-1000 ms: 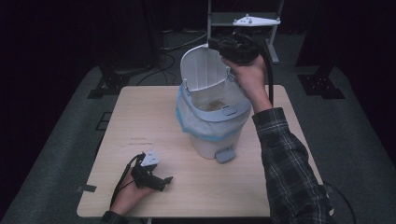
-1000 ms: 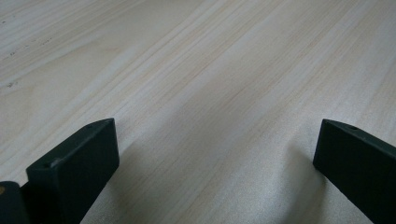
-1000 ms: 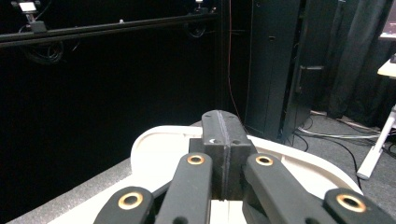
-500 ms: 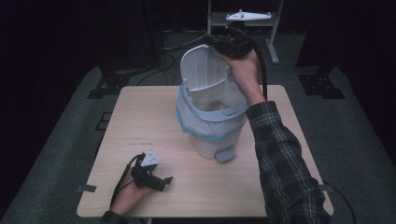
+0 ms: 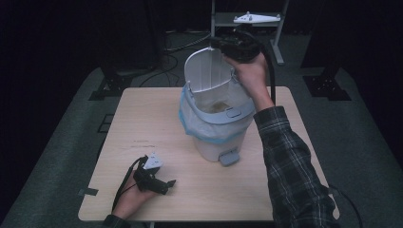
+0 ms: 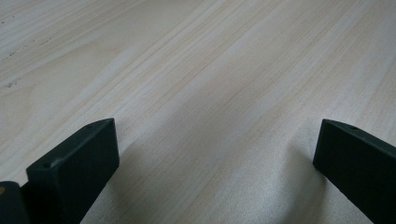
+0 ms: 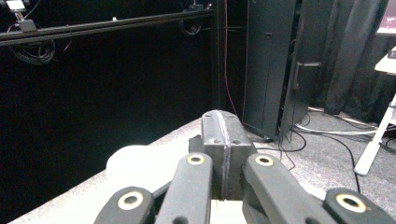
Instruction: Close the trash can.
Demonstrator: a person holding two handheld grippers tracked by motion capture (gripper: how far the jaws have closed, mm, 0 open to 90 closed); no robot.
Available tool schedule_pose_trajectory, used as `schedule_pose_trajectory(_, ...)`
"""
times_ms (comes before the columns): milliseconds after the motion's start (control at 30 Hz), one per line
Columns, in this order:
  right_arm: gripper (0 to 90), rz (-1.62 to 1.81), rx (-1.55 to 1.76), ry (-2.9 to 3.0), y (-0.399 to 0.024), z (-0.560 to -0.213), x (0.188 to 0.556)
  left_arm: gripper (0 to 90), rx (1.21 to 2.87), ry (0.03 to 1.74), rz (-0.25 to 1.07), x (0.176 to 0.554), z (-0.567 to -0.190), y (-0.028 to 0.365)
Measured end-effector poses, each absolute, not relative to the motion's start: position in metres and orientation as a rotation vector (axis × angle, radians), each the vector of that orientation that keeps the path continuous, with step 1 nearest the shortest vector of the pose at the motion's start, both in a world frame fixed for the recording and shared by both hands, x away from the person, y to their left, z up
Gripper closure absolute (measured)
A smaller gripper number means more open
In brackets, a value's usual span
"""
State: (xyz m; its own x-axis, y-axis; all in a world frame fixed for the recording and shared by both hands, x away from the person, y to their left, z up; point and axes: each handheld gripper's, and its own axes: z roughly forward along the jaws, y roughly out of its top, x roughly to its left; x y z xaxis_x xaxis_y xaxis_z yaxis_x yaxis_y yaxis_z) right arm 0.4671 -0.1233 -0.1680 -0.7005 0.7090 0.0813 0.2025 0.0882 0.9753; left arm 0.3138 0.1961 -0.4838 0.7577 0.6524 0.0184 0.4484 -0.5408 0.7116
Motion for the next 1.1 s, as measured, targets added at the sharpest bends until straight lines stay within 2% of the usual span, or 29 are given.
schedule_pose_trajectory(1100,90.0,1.666,0.818,1.995,-0.15,-0.186,0.416,0.0,2.234,0.819,0.368,0.314,-0.484,0.196)
